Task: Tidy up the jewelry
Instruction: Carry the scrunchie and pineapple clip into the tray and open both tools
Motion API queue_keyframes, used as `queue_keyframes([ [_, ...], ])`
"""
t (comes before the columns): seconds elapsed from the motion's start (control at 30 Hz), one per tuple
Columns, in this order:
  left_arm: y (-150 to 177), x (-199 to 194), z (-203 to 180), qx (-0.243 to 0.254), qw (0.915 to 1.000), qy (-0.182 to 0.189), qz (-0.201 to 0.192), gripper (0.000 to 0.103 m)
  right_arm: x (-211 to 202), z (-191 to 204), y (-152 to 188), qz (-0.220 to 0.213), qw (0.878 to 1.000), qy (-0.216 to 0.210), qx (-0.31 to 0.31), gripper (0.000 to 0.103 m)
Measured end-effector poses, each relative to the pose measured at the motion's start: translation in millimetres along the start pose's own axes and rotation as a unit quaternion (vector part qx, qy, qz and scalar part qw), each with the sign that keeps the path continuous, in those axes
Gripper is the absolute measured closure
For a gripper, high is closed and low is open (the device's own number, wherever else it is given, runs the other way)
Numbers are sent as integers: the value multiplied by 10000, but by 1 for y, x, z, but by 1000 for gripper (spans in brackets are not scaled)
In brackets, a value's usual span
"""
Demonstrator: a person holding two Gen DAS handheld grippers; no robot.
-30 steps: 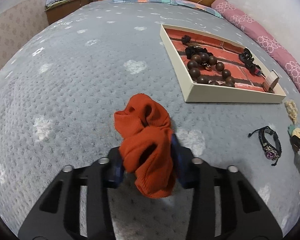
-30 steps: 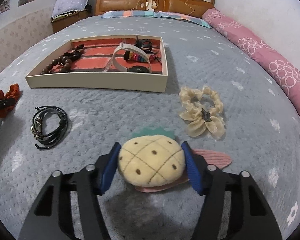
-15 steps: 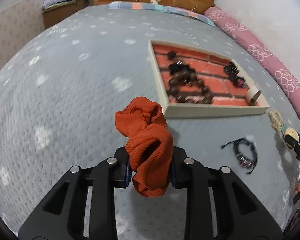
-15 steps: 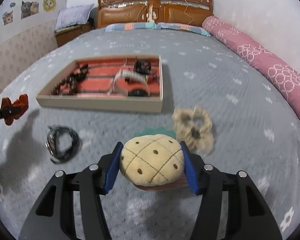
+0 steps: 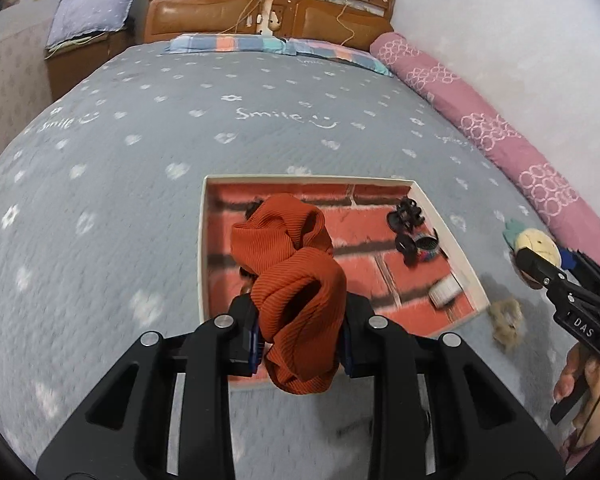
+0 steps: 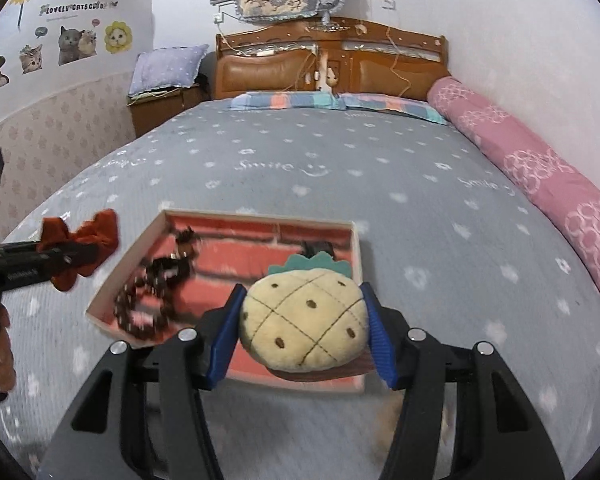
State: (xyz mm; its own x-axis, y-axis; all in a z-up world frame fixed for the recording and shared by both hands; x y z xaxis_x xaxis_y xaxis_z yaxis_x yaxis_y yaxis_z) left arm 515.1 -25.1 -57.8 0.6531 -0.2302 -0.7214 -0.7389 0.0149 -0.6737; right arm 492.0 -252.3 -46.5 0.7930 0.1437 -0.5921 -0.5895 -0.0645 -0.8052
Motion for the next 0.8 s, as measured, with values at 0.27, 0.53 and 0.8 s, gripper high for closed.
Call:
queue_keyframes([
  [0.27,-14,72,7,-137,9990,-292,324,76,83,7,-10,399,9989,147,179,47],
  [0.53,-5,101,8,-50,9980,-465,433,76,127,-1,4,701,9962,179,479,46],
  [0.8,1,110,18,-72,9973,-579,443,74,131,2,11,607,9967,180,501,46],
])
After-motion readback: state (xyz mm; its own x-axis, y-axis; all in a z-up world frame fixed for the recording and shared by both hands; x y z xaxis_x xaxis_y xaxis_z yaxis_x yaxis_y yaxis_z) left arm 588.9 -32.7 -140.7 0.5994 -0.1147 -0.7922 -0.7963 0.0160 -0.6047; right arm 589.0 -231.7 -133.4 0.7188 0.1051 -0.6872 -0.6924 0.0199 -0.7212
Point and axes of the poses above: each gripper's, at about its wrist camera, not at the fingertips, and x roughly the way its jaws point, z to its left, y to its underside, the point moved 6 cm from there along x, roughly the way its jaws point, and after that the axes turned 1 degree about -y, right-handed, at the moved point
